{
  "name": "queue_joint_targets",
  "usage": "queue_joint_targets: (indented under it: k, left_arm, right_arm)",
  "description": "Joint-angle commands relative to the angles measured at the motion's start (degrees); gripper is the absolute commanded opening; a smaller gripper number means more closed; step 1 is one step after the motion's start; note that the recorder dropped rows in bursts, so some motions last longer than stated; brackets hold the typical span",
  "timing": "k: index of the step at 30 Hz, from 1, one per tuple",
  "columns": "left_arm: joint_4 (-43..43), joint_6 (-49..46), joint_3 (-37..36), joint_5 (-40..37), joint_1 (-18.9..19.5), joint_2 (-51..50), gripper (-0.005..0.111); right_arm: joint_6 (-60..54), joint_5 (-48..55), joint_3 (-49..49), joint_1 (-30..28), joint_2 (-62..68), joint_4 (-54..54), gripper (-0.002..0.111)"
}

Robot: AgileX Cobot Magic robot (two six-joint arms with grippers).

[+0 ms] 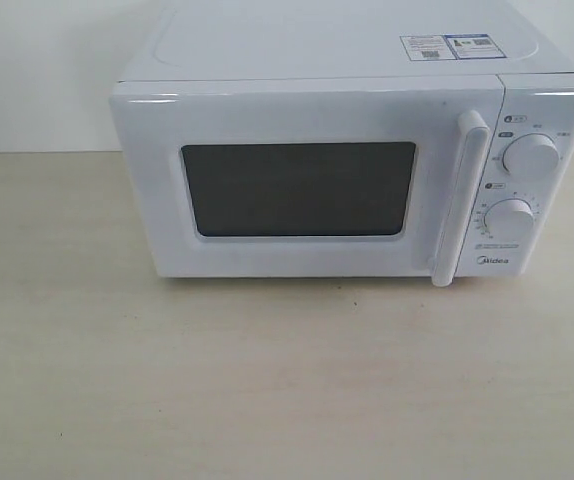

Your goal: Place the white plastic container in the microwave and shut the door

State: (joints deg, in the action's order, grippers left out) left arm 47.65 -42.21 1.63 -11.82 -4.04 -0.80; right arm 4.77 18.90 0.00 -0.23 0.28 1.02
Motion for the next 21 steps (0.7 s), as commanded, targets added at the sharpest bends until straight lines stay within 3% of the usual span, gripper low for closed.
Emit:
queue_joint_targets:
  k: [1, 7, 16, 21]
  left_arm:
    - [-23.57, 18.24, -1.63, -4.91, -0.55, -0.26, 0.004]
    - [-36.52, 30.67, -1.63, -1.04, -0.55, -0.26, 0.004]
    - [-36.74, 41.24, -1.63, -1.21, -0.55, -0.26, 0.004]
    - [-37.0, 42.21, -1.63, -1.68, -0.55, -0.26, 0.004]
  right_arm:
    - [-0.19, -0.42, 0.0, -0.3, -0.28, -0.07, 0.0]
    - [-0.19, -0.42, 0.0, -0.3, -0.28, -0.07, 0.0]
    - [-0.19, -0.42, 0.0, -0.3, -0.28, -0.07, 0.0]
    - [-0.19, -0.42, 0.0, -0.3, -0.28, -0.07, 0.0]
